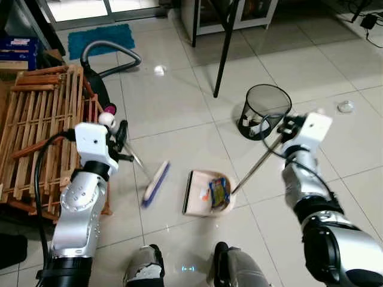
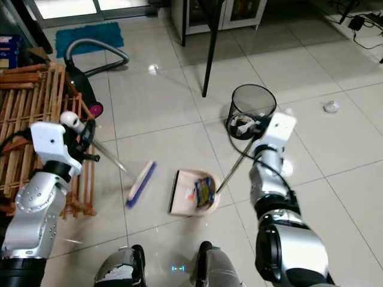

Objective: Sweep floor

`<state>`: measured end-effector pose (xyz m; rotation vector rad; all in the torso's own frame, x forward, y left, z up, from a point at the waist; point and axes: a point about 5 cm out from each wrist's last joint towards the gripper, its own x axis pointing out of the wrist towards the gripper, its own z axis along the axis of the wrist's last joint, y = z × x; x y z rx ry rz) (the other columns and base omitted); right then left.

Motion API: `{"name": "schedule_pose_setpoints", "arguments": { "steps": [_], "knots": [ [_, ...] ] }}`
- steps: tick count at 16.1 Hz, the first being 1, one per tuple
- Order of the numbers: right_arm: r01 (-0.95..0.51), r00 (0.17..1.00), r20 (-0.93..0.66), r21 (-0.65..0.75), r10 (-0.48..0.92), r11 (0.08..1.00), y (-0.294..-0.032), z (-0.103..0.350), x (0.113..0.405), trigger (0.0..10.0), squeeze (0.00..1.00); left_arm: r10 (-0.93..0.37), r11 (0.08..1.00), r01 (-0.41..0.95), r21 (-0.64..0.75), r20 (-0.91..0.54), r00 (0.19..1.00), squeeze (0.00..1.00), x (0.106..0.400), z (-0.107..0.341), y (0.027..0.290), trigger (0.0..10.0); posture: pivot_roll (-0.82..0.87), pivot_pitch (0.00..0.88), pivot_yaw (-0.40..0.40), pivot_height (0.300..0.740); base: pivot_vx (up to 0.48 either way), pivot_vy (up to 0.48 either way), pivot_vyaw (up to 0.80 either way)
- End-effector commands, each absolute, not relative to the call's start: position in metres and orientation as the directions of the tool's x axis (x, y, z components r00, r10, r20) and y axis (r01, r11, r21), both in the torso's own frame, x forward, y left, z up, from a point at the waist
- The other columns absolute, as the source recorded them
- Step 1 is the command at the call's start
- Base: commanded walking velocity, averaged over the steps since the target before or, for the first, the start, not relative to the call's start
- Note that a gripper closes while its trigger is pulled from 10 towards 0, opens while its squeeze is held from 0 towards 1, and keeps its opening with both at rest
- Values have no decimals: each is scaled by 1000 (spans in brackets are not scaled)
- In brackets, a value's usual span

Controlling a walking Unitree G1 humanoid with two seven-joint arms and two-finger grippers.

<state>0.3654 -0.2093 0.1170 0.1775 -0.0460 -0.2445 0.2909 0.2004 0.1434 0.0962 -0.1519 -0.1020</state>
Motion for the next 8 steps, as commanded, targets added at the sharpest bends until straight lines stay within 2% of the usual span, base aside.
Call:
{"name": "schedule_pose_setpoints", "arguments": {
  "steps": [1, 5, 8],
  "knots": [
    [230, 964, 82, 217, -253, 949, -217, 135, 370, 10000, 0, -103, 988, 76, 137, 199, 975, 0, 288, 151, 203, 10000, 74, 142, 2, 740, 0, 0, 0],
    [218, 956, 125, 301, -265, 928, -227, 161, 376, 10000, 0, -98, 987, 67, 145, 220, 970, 0, 287, 152, 205, 10000, 70, 125, 0, 740, 0, 0, 0],
    [179, 931, 240, 355, -274, 918, -233, 212, 383, 10000, 0, -97, 989, 70, 130, 215, 972, 0, 286, 146, 198, 10000, 71, 107, -3, 740, 0, 0, 0]
  ]
}}
